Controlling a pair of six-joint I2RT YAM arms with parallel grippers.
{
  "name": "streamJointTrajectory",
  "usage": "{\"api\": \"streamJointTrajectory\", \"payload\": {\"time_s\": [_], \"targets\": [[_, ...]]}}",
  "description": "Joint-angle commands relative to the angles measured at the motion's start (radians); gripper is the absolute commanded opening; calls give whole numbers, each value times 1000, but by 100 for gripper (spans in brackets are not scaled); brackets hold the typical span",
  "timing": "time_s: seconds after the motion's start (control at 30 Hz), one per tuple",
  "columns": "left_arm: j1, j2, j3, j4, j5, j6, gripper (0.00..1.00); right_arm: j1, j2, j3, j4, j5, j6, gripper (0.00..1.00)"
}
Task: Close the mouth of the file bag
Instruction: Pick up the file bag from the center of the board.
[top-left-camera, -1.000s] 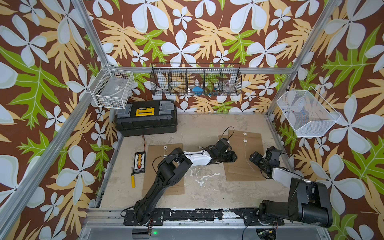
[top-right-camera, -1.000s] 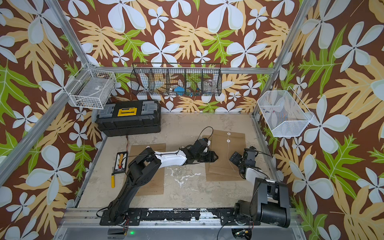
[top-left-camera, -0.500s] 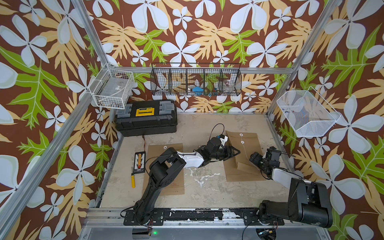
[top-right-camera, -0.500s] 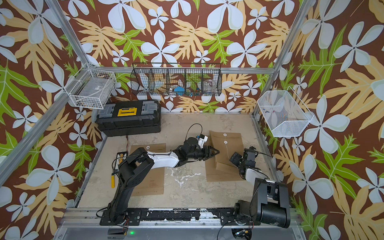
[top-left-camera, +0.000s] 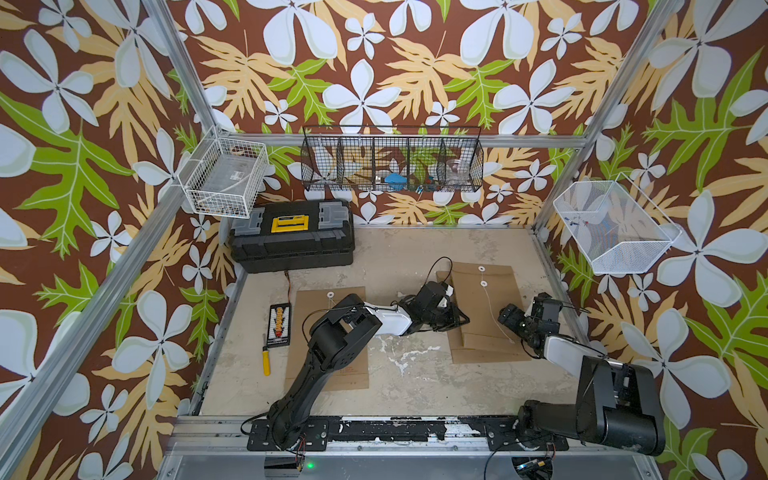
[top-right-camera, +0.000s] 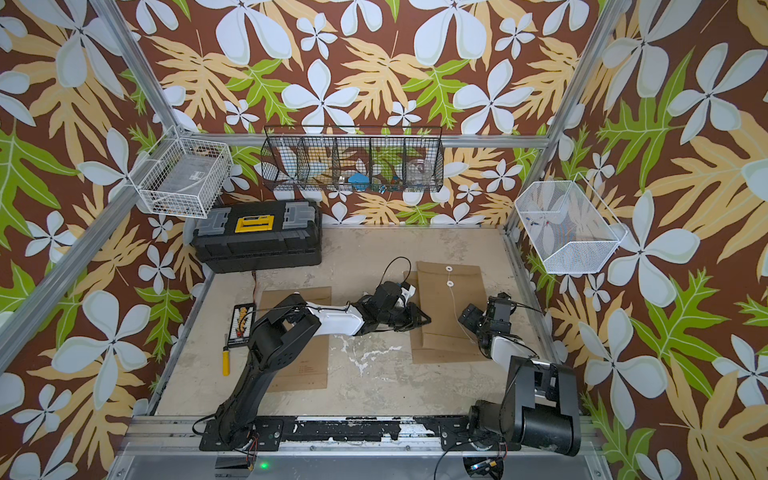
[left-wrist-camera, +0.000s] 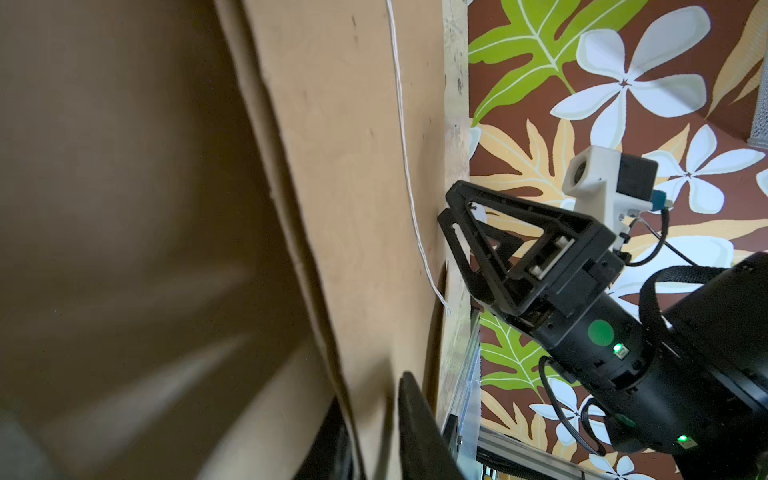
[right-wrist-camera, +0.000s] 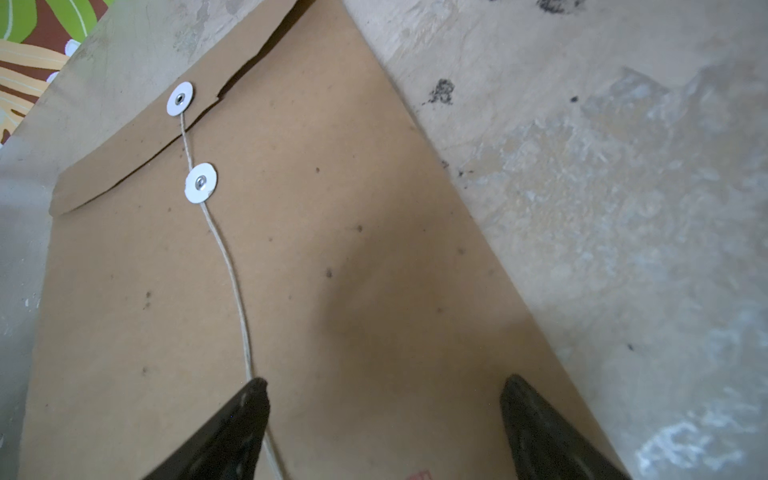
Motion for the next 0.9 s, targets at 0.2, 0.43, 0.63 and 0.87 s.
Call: {"api": "streamJointTrajectory", "payload": {"time_s": [0.2, 0.43, 0.63, 0.87], "targets": [[19, -277, -109, -1, 28, 364, 0, 70, -206, 198, -428, -154, 0, 99], [95, -653, -323, -206, 25, 632, 0, 157, -354, 310, -356, -207, 76, 100], [170, -959, -436, -270, 135, 802, 0, 157, -319, 343, -160, -511, 118, 100], [236, -1149, -454, -315, 307, 889, 0, 167, -240, 269, 290, -796, 331, 100]]}}
